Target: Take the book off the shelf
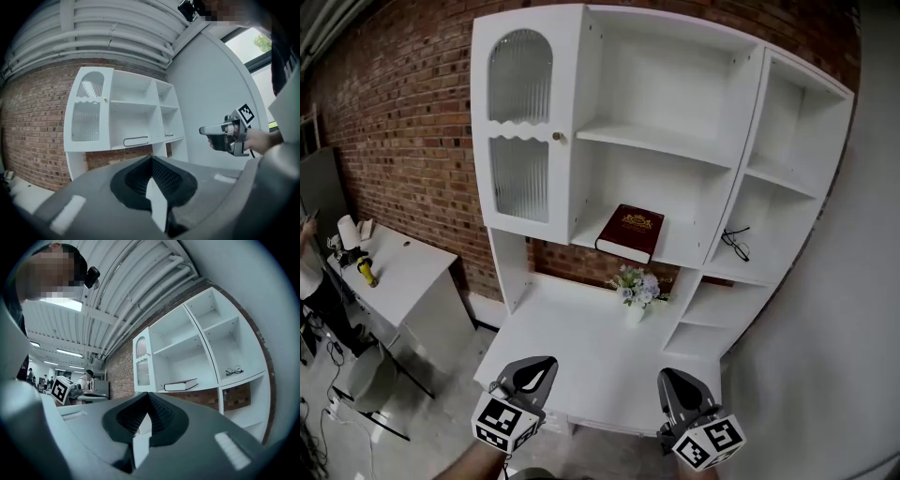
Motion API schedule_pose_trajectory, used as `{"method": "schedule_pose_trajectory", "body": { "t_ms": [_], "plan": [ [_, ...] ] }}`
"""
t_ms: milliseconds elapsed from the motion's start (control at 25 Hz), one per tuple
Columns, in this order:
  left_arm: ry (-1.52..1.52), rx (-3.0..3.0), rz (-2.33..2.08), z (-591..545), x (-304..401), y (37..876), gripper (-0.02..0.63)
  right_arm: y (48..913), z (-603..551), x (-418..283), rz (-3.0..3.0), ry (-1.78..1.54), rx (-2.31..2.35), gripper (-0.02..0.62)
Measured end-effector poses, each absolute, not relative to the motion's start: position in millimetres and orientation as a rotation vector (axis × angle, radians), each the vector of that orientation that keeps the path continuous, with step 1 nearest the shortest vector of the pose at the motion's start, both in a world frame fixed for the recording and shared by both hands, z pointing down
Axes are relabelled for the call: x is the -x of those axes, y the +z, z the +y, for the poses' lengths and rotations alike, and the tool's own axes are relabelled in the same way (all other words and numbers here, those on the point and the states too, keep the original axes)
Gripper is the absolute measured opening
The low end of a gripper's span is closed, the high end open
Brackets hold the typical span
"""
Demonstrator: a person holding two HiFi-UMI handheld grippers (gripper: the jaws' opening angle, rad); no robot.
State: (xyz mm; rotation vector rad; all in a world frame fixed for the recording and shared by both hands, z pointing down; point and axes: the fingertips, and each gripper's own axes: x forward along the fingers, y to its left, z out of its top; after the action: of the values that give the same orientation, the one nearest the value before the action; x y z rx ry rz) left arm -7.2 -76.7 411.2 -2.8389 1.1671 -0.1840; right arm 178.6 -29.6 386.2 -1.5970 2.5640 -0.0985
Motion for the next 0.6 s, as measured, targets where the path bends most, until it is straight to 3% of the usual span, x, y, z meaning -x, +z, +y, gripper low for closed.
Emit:
{"method": "schedule_pose_trajectory", "body": {
  "t_ms": [600],
  "plan": [
    [-0.236, 2.857, 1.234, -140, 36, 429, 0.000, 409, -108, -143, 2.621, -0.214, 1.515, 0.021]
  ]
}}
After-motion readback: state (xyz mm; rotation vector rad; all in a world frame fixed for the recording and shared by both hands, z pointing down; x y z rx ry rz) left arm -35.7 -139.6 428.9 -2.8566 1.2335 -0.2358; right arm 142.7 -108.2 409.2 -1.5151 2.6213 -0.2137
